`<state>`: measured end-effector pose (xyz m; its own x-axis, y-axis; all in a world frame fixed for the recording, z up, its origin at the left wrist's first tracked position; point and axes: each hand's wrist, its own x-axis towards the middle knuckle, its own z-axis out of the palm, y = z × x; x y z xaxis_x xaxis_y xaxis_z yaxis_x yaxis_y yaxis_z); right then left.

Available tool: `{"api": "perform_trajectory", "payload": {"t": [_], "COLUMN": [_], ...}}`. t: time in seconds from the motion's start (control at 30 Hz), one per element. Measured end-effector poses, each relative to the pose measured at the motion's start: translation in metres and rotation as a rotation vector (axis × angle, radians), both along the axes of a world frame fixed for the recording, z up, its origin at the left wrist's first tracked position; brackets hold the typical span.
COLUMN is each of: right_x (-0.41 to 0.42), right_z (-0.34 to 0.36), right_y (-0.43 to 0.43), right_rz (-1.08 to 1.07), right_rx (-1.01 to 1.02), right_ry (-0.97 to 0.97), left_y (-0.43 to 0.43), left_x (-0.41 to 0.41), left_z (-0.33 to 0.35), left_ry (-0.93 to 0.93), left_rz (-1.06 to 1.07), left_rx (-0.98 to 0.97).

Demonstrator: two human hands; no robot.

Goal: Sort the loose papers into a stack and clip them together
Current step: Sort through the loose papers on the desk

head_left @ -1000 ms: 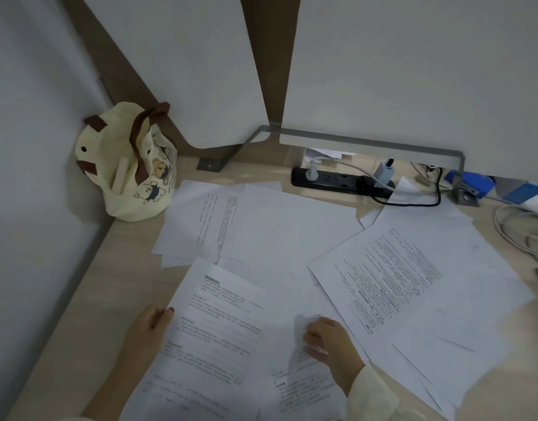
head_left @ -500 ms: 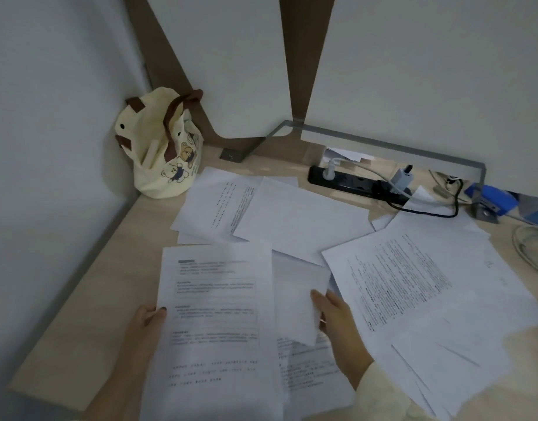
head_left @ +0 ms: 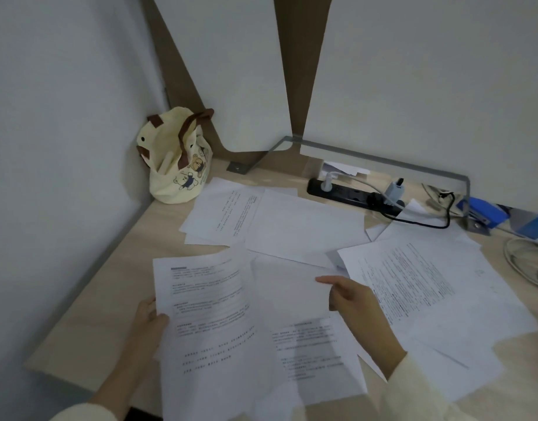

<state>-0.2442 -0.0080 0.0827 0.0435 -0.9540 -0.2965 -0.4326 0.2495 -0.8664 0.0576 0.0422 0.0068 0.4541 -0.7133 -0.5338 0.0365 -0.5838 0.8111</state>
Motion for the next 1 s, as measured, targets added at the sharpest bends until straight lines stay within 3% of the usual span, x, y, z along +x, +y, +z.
{"api": "perform_trajectory", "payload": {"t": [0.07,0.13,0.43,0.57,0.8,1.0], "right_x": [0.004,0.006,0.007,0.006,0.005,0.01], "right_z": [0.01,0.02,0.066,0.073,0.065,0.066], "right_y": [-0.006,-0.013,-0.03,-0.031,-0.028,-0.028], "right_rz": [-0.022,-0.114,-0.312,-0.338,-0.318,-0.075], "right_rx": [-0.18,-0.367,-0.359,-0.23,-0.059,0.123], "right_ry": [0.304,0.447,-0.091,-0.281,-0.362,-0.523], "left_y": [0.002,0.005,0.008,0.003,-0.006,-0.017], "left_x": [-0.001,0.001,0.004,0.007,0.004,-0.007], "left_z": [0.007,0.01,0.022,0.028,0.042,0.056], "left_ry": [-0.024,-0.07,-0.06,-0.064,-0.005,0.178], "left_rz": [-0.032,-0.07,-0.016,-0.035,-0.1,-0.101], "left_rx": [-0.074,-0.126,-0.144,-0.171,-0.189,-0.263]}}
